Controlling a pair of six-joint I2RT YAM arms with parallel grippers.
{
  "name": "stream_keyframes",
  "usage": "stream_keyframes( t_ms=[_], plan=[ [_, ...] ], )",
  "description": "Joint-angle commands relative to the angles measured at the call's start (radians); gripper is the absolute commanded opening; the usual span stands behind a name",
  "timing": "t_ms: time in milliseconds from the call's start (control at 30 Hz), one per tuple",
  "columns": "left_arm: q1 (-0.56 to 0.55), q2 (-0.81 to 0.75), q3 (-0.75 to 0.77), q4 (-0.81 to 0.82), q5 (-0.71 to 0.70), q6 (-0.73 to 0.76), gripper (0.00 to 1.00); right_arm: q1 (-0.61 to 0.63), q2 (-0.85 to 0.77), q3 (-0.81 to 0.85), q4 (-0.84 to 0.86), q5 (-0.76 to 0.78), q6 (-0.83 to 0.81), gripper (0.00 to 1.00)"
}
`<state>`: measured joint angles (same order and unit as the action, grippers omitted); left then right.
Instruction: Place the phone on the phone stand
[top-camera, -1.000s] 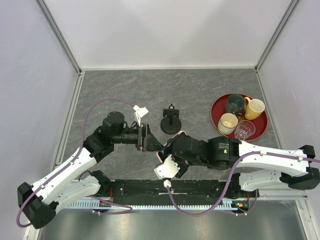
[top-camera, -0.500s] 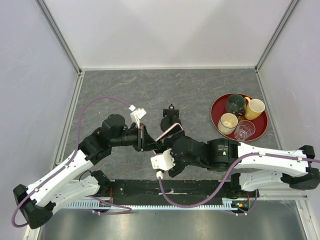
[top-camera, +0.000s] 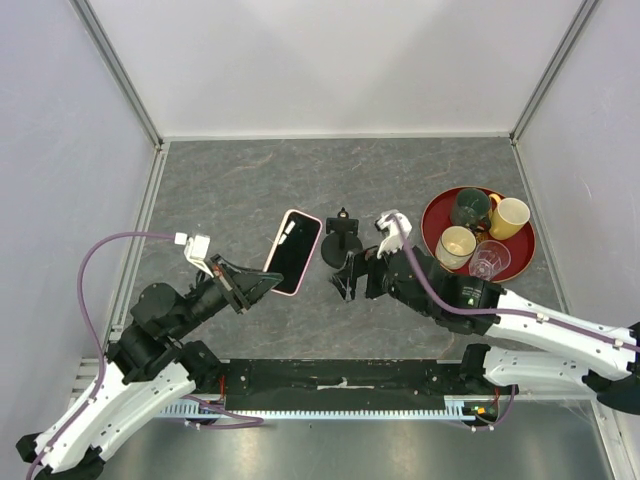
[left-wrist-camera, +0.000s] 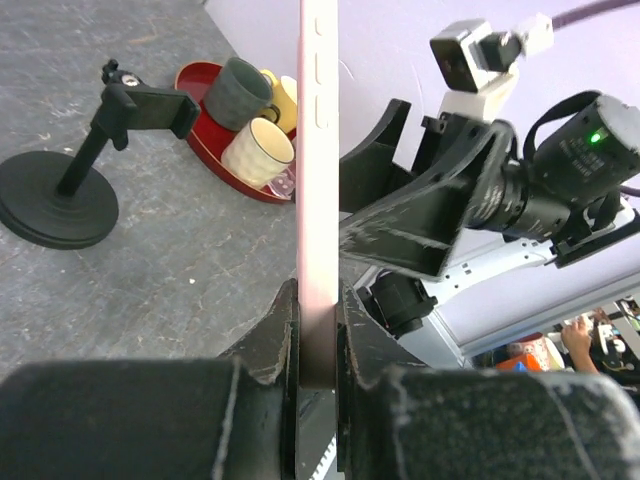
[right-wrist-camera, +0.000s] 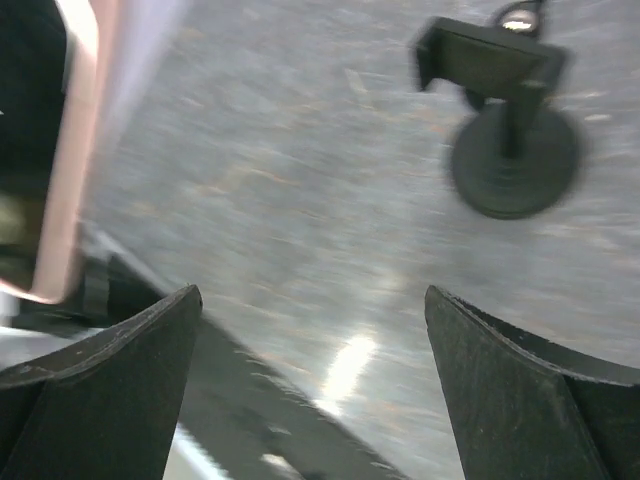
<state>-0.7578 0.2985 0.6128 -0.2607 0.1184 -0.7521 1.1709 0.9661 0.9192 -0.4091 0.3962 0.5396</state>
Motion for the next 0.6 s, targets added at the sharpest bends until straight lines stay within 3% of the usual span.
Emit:
stream_keyframes(
  t_ms=[0, 100, 167, 200, 233, 267, 333, 500, 567],
  plan=[
    [0.002, -0.03, -0.038, 0.222, 0.075, -0.067, 0.02, -0.017, -0.038, -0.035, 0.332, -0.239, 0.488, 0.98],
    [0.002, -0.025, -0.041, 0.209, 0.073, -0.035, 0.02, -0.016, -0.038, -0.108, 0.64, -0.345, 0.643, 0.98],
    [0.0, -0.019, -0.044, 0.196, 0.06, -0.012, 0.02, -0.001, -0.001, -0.115, 0.751, -0.384, 0.71, 0.98],
    [0.002, -0.016, -0.039, 0.192, 0.058, -0.001, 0.02, 0.018, 0.014, -0.097, 0.715, -0.354, 0.711, 0.98],
    [0.002, -0.007, -0.03, 0.178, 0.058, 0.023, 0.02, 0.042, 0.043, -0.023, 0.64, -0.204, 0.705, 0.98],
    [0.0, 0.001, -0.024, 0.173, 0.059, 0.036, 0.02, 0.099, 0.063, 0.028, 0.439, -0.11, 0.697, 0.98],
    [0.002, 0.019, -0.01, 0.166, 0.053, 0.071, 0.02, 0.14, 0.138, 0.171, 0.253, 0.101, 0.735, 0.98],
    [0.002, 0.034, 0.011, 0.143, 0.043, 0.117, 0.02, 0.188, 0.201, 0.237, 0.207, 0.252, 0.746, 0.98],
    [0.002, 0.027, 0.012, 0.14, 0.032, 0.131, 0.02, 0.2, 0.217, 0.277, 0.08, 0.346, 0.782, 0.98]
  ],
)
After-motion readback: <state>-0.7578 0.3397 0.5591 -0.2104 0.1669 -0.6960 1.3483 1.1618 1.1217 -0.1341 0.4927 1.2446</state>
